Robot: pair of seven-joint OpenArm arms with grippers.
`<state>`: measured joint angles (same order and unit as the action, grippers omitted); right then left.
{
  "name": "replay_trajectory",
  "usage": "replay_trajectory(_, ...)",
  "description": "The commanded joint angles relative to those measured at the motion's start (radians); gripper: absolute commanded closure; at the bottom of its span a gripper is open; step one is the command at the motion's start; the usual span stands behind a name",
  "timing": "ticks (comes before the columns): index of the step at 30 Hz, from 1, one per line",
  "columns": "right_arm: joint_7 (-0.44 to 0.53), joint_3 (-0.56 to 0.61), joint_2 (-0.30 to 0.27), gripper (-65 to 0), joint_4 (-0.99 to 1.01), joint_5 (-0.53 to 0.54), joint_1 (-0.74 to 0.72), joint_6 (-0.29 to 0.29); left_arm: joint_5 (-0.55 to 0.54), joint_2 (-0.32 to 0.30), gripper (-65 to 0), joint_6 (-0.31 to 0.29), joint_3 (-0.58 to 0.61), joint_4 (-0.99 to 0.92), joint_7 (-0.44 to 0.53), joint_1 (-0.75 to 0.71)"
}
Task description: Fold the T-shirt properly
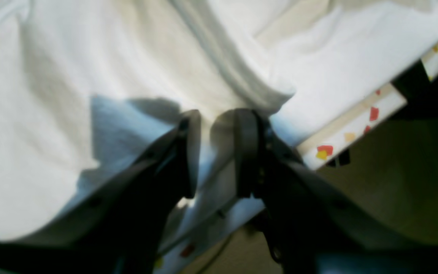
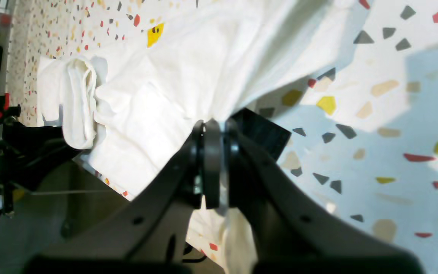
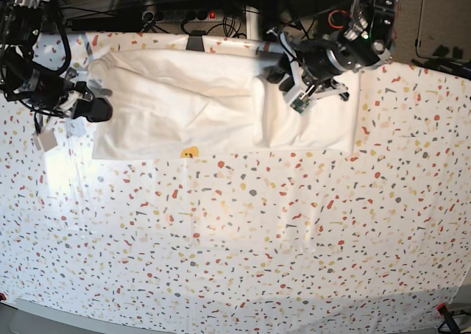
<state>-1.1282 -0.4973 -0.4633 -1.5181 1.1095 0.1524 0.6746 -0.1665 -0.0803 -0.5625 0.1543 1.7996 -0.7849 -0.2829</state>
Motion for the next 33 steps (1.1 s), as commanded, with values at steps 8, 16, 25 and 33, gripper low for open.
replay_trajectory(8, 0.011, -0.153, -0.080, 0.0, -0.016, 0.071, -0.017, 0.010, -0.006, 0.003, -14.9, 0.077, 0.090, 0.013, 0.030, 0.073)
replay_trajectory(16, 0.011, -0.222, -0.127, 0.0, -0.016, 0.085, -0.017, 0.010, -0.007, 0.027, -15.0, 0.103, 0.155, 0.015, -0.018, 0.131)
replay_trajectory(25, 0.011, -0.209, -0.113, 0.0, -0.016, 0.140, -0.025, 0.017, -0.005, 0.077, -15.0, 0.103, 0.153, 0.160, -0.162, 0.170)
replay_trajectory(33, 0.011, -0.105, -0.093, 0.0, -0.040, 0.150, -0.029, 0.018, 0.164, 0.077, -15.0, 0.191, 0.153, 0.418, -0.287, 0.164)
